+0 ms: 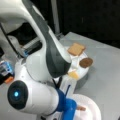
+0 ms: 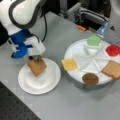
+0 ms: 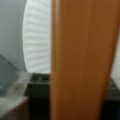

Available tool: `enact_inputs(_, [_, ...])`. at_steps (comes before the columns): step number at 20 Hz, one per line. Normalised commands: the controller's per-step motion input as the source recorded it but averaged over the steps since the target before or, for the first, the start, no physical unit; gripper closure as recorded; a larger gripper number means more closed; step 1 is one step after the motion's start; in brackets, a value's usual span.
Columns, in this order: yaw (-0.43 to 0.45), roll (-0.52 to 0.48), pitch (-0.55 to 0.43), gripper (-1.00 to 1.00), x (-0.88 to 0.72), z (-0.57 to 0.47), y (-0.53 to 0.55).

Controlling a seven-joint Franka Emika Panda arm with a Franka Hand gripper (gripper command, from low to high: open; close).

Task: Ingredient selection for cheeseburger or sandwich

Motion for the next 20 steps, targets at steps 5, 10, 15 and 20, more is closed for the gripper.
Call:
enact_inputs(5, [0.131,0.105,-0.081,1.0,0.39,-0.21,-0.1])
enact_inputs(10, [0.105,0.138,-0.064,1.0,0.31,-0.16,-0.06])
enact_inputs(15, [0.114,0.152,-0.014,1.0,0.15,-0.04,-0.09])
enact_inputs(20, [0.116,0.17,0.001,1.0,0.02,0.01,-0.1])
